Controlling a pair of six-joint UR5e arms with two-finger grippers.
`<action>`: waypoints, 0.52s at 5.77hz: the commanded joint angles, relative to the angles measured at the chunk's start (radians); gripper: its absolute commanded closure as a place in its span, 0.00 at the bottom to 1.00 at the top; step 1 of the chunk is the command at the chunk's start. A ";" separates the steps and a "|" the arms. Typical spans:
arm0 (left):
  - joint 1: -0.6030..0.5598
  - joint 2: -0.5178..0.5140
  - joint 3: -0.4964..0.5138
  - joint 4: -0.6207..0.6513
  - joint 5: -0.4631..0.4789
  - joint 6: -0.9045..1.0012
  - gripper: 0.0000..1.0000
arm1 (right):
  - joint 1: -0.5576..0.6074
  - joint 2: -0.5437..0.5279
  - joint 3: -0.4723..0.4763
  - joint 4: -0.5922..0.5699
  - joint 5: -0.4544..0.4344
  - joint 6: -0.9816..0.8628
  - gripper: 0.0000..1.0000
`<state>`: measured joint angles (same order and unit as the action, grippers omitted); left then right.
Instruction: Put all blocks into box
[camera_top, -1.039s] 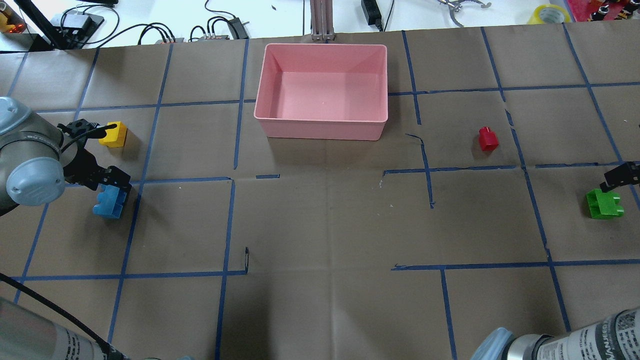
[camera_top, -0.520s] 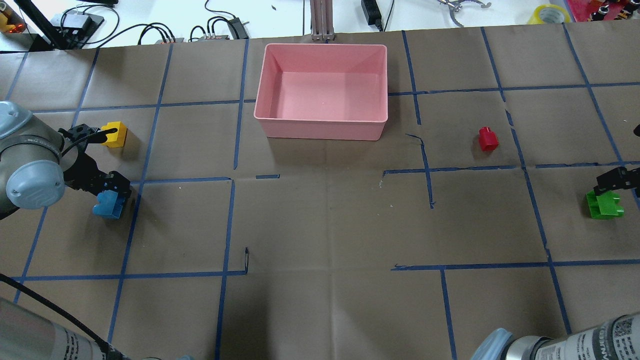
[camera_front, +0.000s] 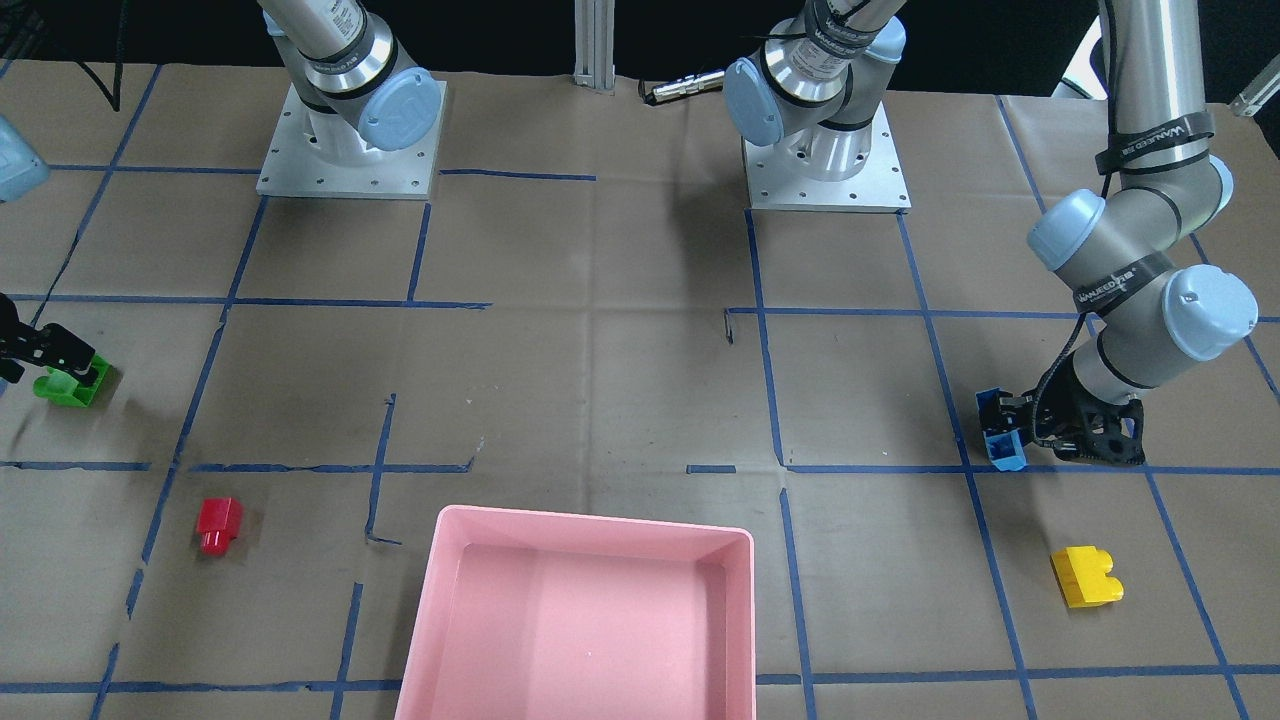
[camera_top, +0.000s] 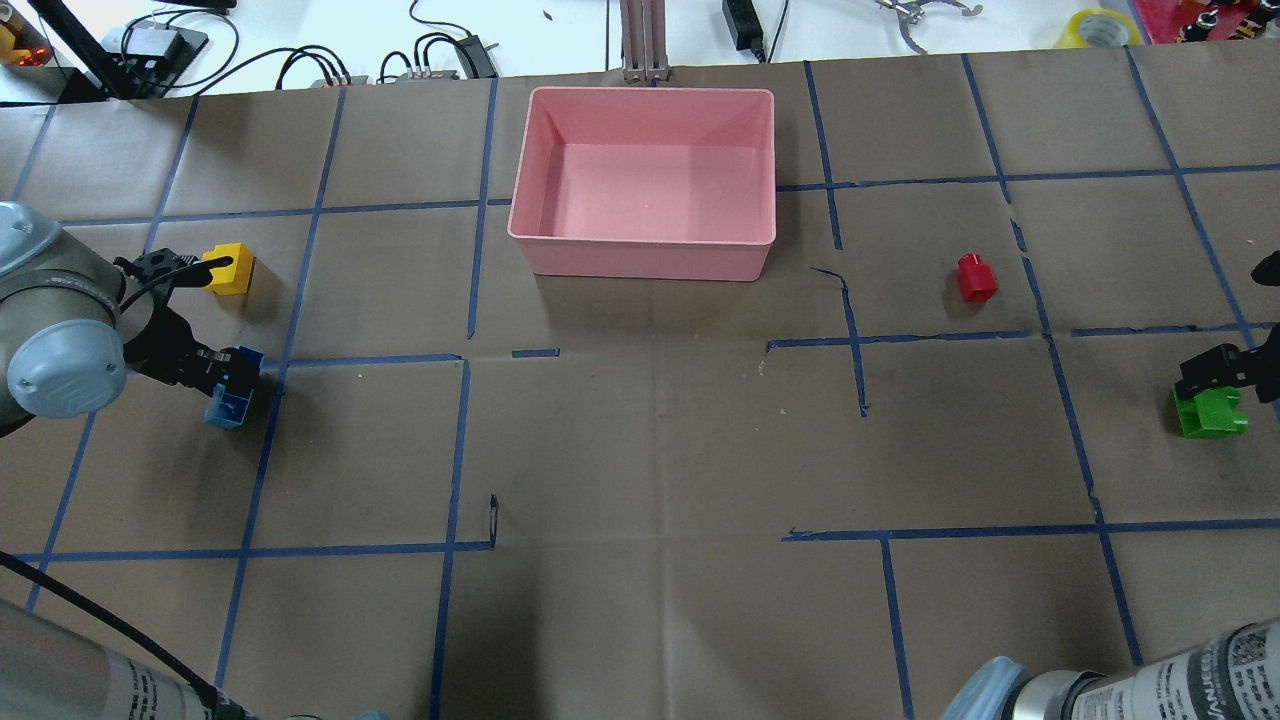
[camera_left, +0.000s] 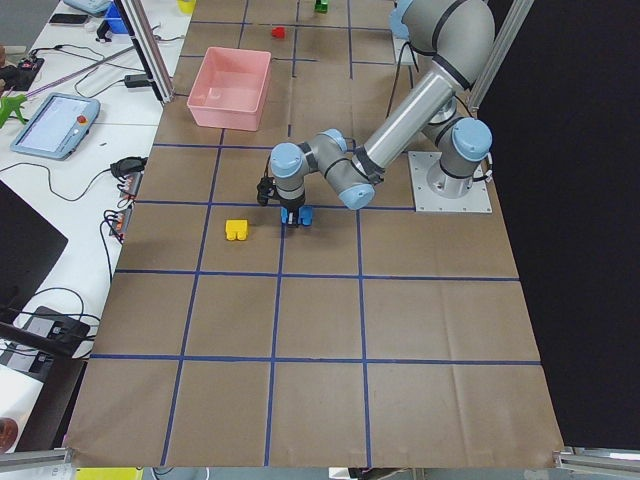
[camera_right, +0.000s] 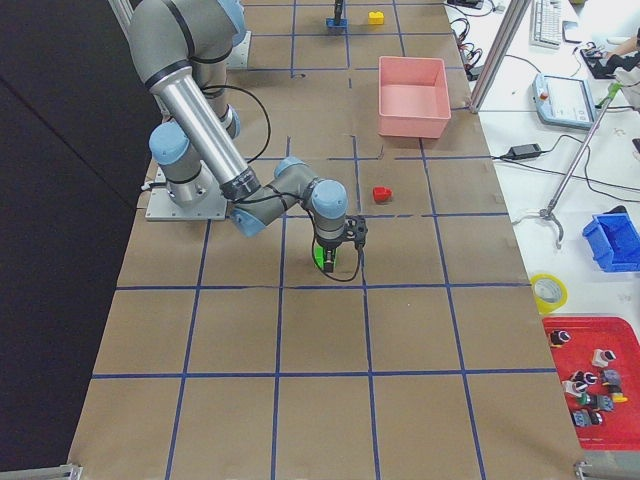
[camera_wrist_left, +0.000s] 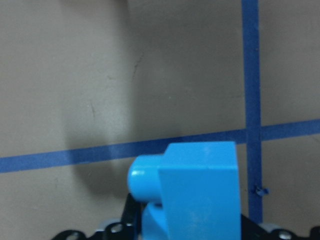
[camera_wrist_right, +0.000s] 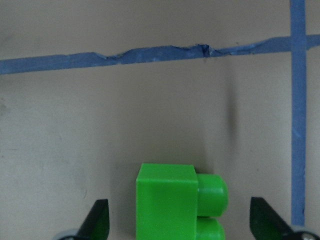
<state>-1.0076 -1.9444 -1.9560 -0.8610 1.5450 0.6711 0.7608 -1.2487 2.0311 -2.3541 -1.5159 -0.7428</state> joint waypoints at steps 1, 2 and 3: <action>-0.022 0.039 0.076 -0.065 -0.008 -0.007 0.91 | 0.000 0.025 0.000 -0.034 -0.001 -0.003 0.02; -0.048 0.053 0.156 -0.190 -0.006 -0.030 0.96 | 0.000 0.025 0.000 -0.034 -0.001 -0.003 0.02; -0.055 0.050 0.175 -0.217 -0.006 -0.033 1.00 | 0.000 0.023 0.004 -0.028 -0.006 -0.003 0.02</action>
<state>-1.0510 -1.8973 -1.8152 -1.0288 1.5386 0.6457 0.7609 -1.2255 2.0326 -2.3857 -1.5185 -0.7453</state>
